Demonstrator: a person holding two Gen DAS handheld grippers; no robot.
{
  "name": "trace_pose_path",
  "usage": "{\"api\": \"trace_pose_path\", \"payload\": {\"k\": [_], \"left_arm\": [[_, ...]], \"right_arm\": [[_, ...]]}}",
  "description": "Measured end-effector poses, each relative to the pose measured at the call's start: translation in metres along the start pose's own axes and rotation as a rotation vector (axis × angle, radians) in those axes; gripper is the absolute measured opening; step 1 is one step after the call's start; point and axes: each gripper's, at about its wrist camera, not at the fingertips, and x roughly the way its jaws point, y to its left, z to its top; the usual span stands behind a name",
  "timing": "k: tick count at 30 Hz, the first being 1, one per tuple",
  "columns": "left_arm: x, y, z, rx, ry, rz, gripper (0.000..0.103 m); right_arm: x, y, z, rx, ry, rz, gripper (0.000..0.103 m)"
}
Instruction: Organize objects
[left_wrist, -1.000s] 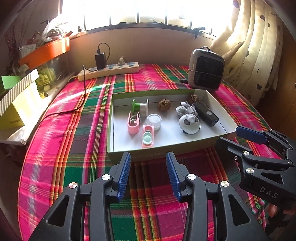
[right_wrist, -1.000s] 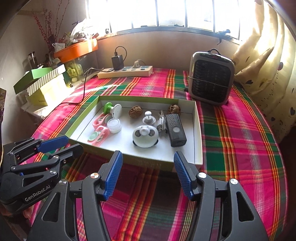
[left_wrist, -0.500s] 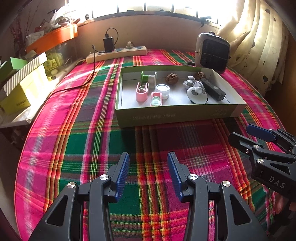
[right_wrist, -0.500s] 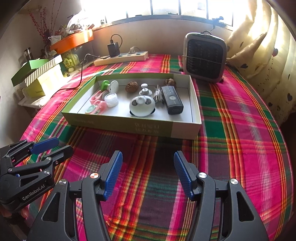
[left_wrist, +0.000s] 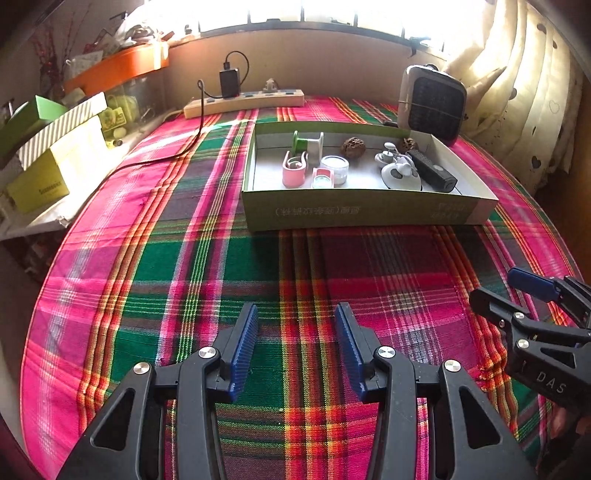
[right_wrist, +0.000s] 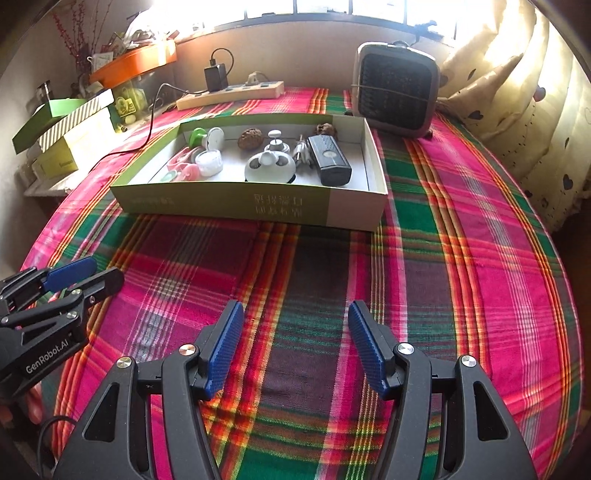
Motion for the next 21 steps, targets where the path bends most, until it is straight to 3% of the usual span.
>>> {"api": "trace_pose_path", "payload": {"k": [21], "left_arm": [[0.0002, -0.0045, -0.0015, 0.015, -0.002, 0.005, 0.048]], "right_arm": [[0.0006, -0.0012, -0.0037, 0.012, 0.004, -0.034, 0.074]]}}
